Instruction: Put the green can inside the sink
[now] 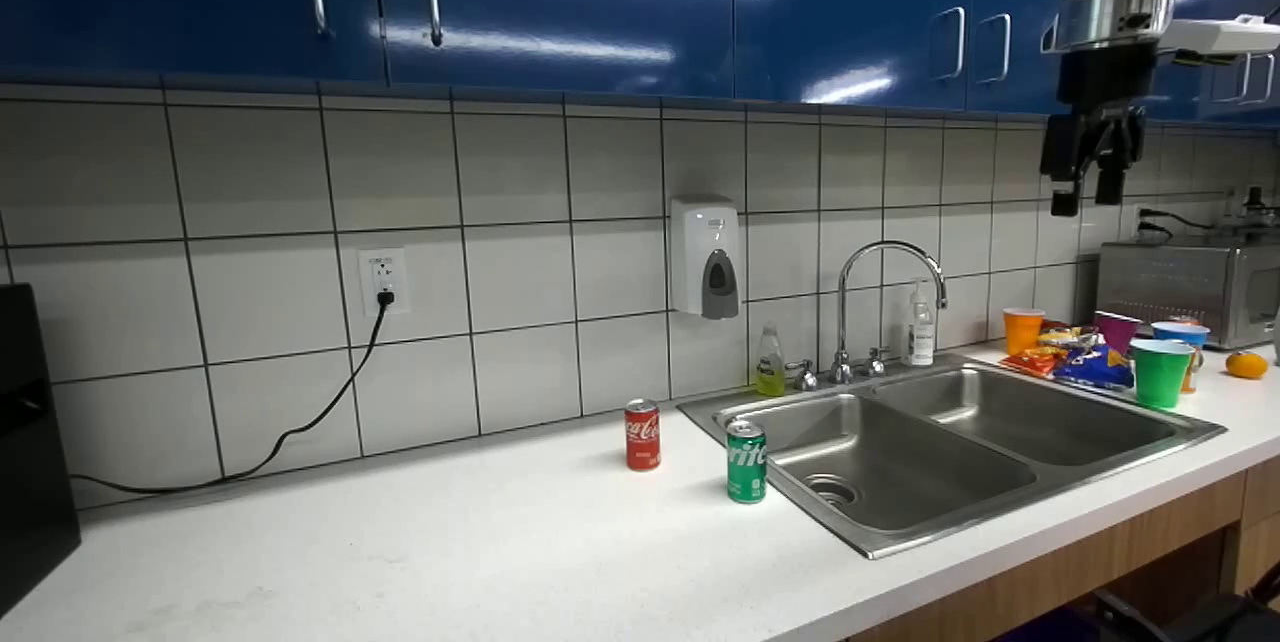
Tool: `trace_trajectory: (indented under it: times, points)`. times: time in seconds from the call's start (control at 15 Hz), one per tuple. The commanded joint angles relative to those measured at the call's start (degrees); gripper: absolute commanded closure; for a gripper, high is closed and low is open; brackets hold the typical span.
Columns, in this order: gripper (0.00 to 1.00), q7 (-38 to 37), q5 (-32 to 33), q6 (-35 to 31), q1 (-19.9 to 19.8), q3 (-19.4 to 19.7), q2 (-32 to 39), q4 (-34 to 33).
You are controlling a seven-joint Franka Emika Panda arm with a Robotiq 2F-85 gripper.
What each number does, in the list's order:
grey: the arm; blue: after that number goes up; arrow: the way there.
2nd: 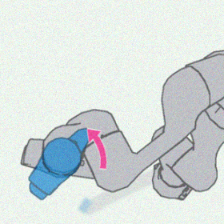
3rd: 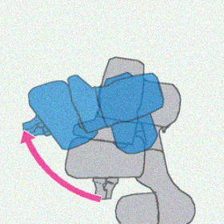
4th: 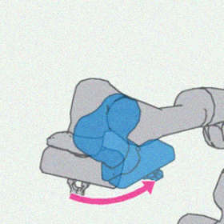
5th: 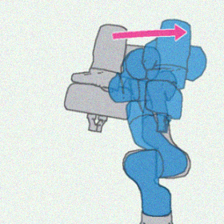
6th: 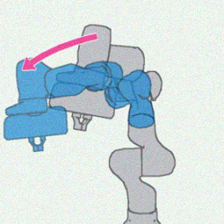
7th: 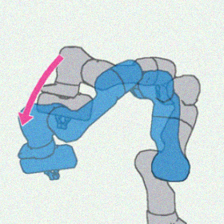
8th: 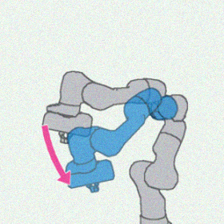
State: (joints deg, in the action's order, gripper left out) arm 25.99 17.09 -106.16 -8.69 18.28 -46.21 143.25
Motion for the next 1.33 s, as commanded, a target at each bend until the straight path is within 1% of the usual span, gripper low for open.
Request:
trace_trajectory:
  times: [0.0,0.4,0.67,1.0,1.27]
  points:
    - [0.0,-0.6,0.0,-1.1,0.4,0.1,0.8,0.8]
    - [0.0,-1.3,-0.4,-5.4,1.3,-0.5,3.7,3.5]
    - [0.0,-1.6,-0.9,-9.6,2.2,-1.2,6.5,5.3]
    - [0.0,-1.2,-0.8,-16.6,3.3,-2.0,11.1,7.1]
    - [0.0,-1.4,-0.9,-23.0,4.1,-3.6,15.2,8.3]
